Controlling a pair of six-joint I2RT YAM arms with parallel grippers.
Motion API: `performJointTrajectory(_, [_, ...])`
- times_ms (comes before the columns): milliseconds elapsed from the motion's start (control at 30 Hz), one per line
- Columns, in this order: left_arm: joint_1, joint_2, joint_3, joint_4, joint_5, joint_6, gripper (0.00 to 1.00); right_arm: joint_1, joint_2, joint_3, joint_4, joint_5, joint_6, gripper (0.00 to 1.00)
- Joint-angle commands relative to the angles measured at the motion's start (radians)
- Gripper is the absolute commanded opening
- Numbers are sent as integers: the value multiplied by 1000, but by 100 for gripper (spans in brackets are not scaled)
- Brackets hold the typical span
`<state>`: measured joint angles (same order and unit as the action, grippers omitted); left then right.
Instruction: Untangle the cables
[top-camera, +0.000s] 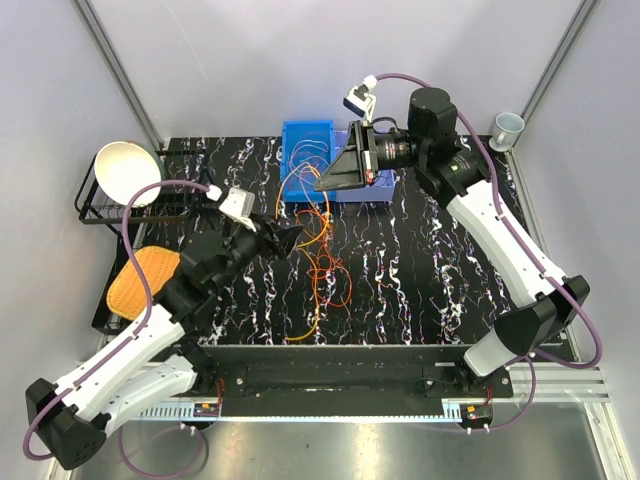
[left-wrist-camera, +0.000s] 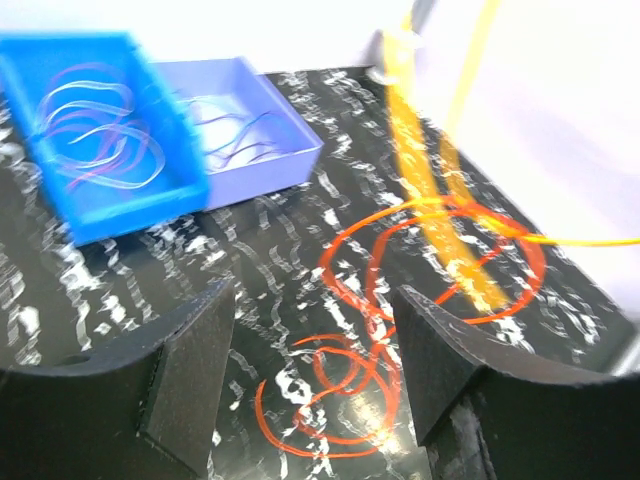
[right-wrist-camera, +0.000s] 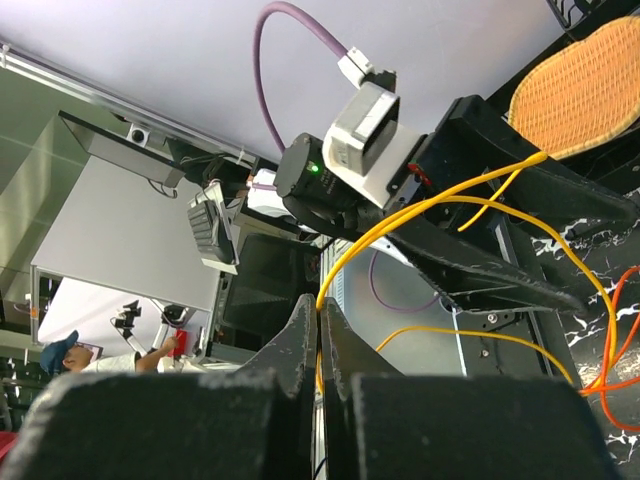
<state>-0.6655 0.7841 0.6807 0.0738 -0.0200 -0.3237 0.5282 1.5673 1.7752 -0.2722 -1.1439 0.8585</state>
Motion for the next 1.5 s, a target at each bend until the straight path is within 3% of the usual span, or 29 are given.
performJointTrajectory(0, [4, 50, 68, 129, 133, 2, 67, -7, -59, -13, 16, -22, -13, 0])
performJointTrajectory(300, [6, 130, 77, 205, 172, -2, 55, -8, -92, -34, 21, -36, -7, 0])
performJointTrajectory(400, [7, 144, 65, 239, 187, 5, 41, -7, -102, -51, 37, -50, 4, 0])
performJointTrajectory(433, [6, 141, 57, 276, 195, 5, 29, -8, -108, -54, 45, -56, 11, 0])
performJointTrajectory(567, [7, 110, 5, 382, 210, -18, 0, -7, -118, -80, 88, -74, 46, 0])
performJointTrajectory(767, [7, 31, -108, 442, 183, -121, 0, -7, -136, -105, 114, -94, 71, 0])
performJointTrajectory(900, [7, -43, -47, 150, 126, -153, 0, -30, -141, -115, 110, -74, 57, 0])
performJointTrajectory(1033, [7, -204, -21, -7, 112, -225, 0, -69, -135, -146, 113, -19, 31, 0])
performJointTrajectory(1067, [7, -216, 72, -76, 71, -222, 0, -80, -135, -170, 110, -4, 25, 0])
performJointTrajectory(1100, [6, -223, 135, -277, 33, -216, 0, -91, -133, -186, 113, 25, 10, 0])
performJointTrajectory(1133, [6, -227, 263, -360, -30, -204, 0, -115, -135, -204, 113, 42, 4, 0])
performJointTrajectory(1200, [7, -230, 371, -506, -69, -163, 0, -126, -130, -275, 113, 100, -21, 0])
performJointTrajectory(1467, [7, -62, 933, -804, -179, -17, 0, -134, -67, -519, 134, 323, -76, 0])
